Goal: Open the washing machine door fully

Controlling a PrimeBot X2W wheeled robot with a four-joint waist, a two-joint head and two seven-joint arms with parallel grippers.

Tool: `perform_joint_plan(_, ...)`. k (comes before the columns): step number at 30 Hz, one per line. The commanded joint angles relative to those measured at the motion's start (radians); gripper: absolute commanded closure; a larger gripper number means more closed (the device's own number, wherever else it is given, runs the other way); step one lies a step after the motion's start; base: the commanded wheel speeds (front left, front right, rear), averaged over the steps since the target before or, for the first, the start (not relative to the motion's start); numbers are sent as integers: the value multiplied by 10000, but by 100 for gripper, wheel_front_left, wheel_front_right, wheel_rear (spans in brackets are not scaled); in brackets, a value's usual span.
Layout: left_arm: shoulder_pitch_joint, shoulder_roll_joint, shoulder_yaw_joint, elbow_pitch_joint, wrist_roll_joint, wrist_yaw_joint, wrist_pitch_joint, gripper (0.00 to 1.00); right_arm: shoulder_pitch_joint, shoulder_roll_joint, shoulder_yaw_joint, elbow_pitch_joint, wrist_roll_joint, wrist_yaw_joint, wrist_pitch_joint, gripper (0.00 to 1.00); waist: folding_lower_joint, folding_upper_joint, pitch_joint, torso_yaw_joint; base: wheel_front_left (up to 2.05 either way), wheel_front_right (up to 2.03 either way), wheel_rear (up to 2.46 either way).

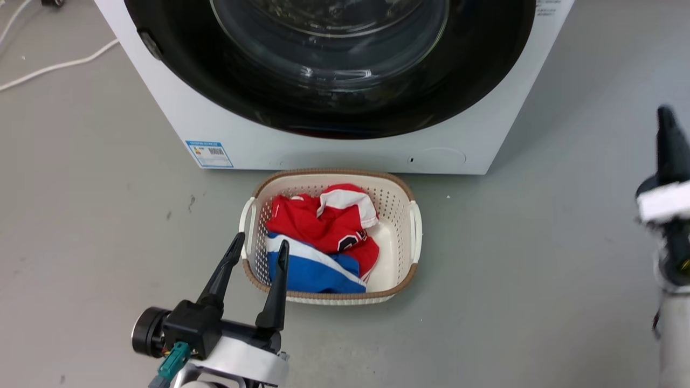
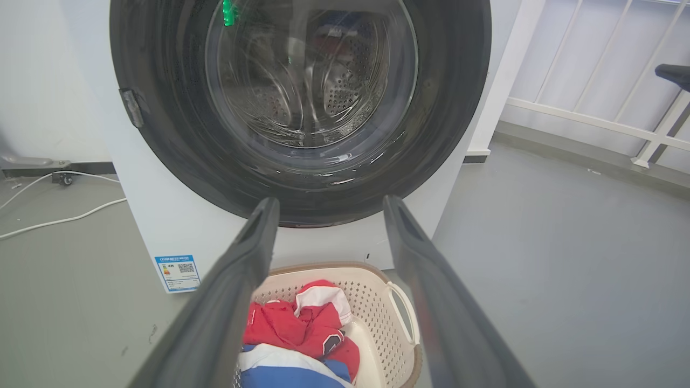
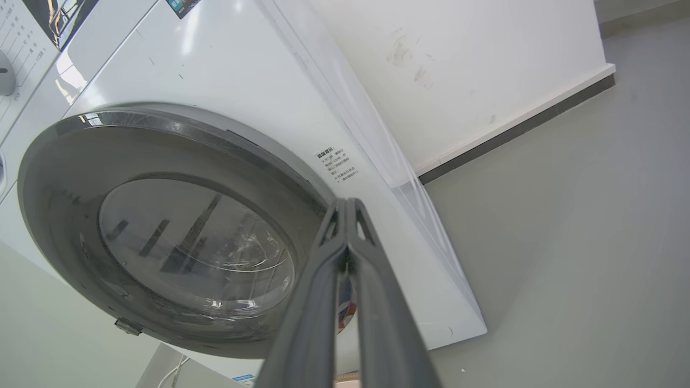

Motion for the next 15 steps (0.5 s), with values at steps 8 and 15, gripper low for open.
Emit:
perform_joint_plan(8, -713, -12, -179, -215, -94, -13, -28, 0, -3324, -1104, -99, 755, 1526, -2, 3087, 100, -1, -1, 1175, 389, 0, 0, 0)
perform_joint_plan(15, -1107, -12, -401, -254, -159, -13, -28, 0, -5950, -1488, -228, 1935, 1519, -2, 5106, 100, -1, -1, 1806, 744, 0, 0, 0)
